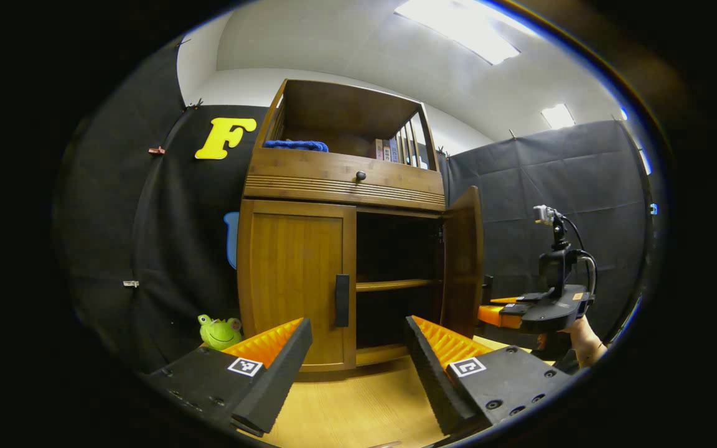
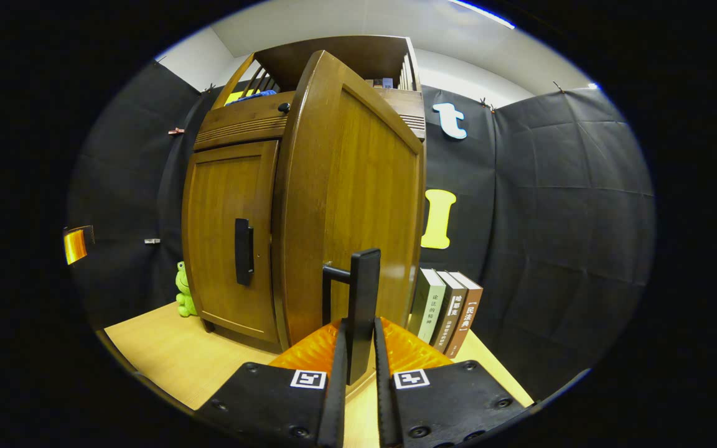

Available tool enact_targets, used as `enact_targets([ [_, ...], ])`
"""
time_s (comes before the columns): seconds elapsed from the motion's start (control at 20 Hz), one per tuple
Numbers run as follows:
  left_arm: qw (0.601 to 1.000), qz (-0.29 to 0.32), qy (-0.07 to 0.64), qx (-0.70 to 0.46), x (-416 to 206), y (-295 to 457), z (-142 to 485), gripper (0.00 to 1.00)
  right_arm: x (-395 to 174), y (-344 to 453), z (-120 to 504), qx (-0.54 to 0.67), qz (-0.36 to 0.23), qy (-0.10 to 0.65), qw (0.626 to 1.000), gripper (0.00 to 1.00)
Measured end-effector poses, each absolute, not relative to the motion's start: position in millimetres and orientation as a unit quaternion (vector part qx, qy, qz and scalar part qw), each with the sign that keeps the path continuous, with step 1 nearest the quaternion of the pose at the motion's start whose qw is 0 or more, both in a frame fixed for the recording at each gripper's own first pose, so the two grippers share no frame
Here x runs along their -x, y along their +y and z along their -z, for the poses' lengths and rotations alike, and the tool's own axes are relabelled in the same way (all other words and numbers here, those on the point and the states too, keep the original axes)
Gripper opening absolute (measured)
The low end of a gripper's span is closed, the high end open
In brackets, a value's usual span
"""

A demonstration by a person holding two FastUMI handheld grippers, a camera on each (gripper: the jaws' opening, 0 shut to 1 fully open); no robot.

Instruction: Open the right door of the double-door shoe cabinet with the right hand, and open the left door with the left hand.

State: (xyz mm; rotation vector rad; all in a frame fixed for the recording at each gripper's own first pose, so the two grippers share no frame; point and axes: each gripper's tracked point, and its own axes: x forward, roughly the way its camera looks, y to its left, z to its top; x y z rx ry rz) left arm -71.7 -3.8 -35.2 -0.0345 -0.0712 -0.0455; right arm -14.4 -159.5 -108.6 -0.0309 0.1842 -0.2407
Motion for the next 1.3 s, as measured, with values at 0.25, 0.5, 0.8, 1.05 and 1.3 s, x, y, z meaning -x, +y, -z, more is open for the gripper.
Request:
enact_targets([
  [0.25, 1.0, 0.002, -0.026, 0.016, 68.4, 9.4, 40.2, 0.93, 26.0, -186.7, 101.4, 0.027, 0.158, 0.078, 0.984, 0.22],
  [0.5, 1.0, 0.0, -0.021, 0.017, 60.8, 7.4, 45.4, 0.93, 34.4, -204.2, 100.6, 0.026, 0.175, 0.075, 0.981, 0.11],
  [0.8, 1.0, -0.001, -0.025, 0.018, 51.5, 5.9, 43.8, 0.93, 46.1, -221.9, 100.5, 0.003, 0.188, 0.077, 0.979, 0.14],
  [1.05, 0.999, -0.003, -0.031, 0.037, 38.8, 4.9, 41.8, 0.93, 59.7, -230.6, 96.9, 0.011, 0.197, 0.074, 0.977, 0.14],
  [1.3, 0.999, 0.002, -0.033, 0.039, 23.1, -2.4, 40.2, 0.93, 70.1, -242.9, 93.6, 0.008, 0.208, 0.073, 0.975, 0.14],
])
